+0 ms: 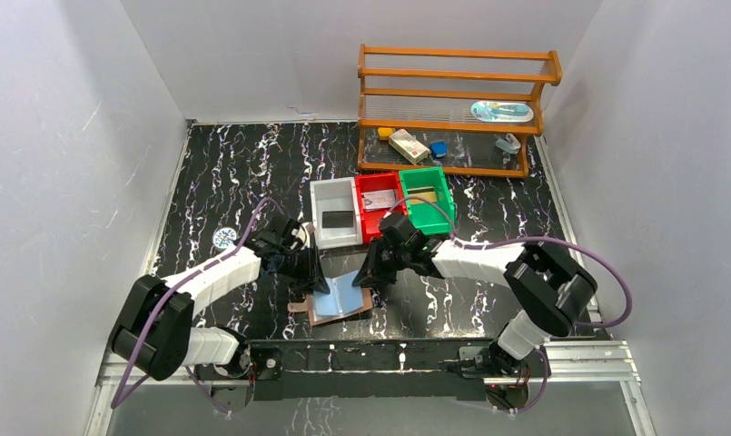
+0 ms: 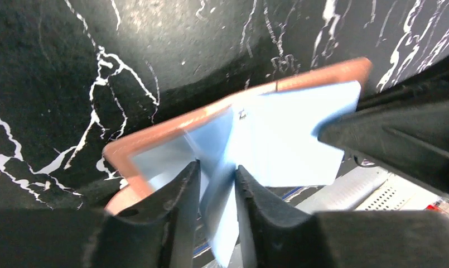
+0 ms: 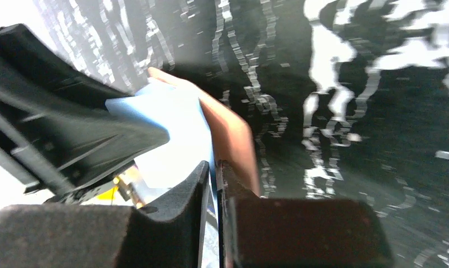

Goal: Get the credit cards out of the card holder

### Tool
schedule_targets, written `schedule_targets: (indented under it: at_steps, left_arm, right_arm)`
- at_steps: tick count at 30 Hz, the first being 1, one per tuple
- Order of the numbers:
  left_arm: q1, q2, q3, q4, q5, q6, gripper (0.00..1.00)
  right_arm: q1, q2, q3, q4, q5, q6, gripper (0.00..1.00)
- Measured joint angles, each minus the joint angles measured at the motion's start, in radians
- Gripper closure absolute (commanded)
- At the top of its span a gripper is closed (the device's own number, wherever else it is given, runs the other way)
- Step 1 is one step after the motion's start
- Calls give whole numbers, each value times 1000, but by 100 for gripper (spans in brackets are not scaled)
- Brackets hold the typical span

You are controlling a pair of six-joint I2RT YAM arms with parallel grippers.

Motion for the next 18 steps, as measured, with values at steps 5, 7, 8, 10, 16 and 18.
schedule_targets:
  at_steps: [5,7,8,10,16,18]
  left_arm:
    - [0,0,54,-21,-27,5,46]
    - [0,0,84,-56,-61,10,39]
    - [0,0,100,-76,-82,15,36]
    - [0,-5,125,-110,-127,20,30]
    - [0,-117,173,-206,-269,17,3]
    - [0,-188,208,-238,-350,11,1]
  right_arm:
    - [-52,-26,-6,-138,57,-64,64]
    - [-62,-28,3,-212,87,-95,55]
    - [-66,-32,12,-259,112,-111,49]
    - [-70,-48,41,-350,168,-143,38]
    - [-73,-160,188,-536,368,-248,16]
    - [-73,-234,234,-549,459,-313,5]
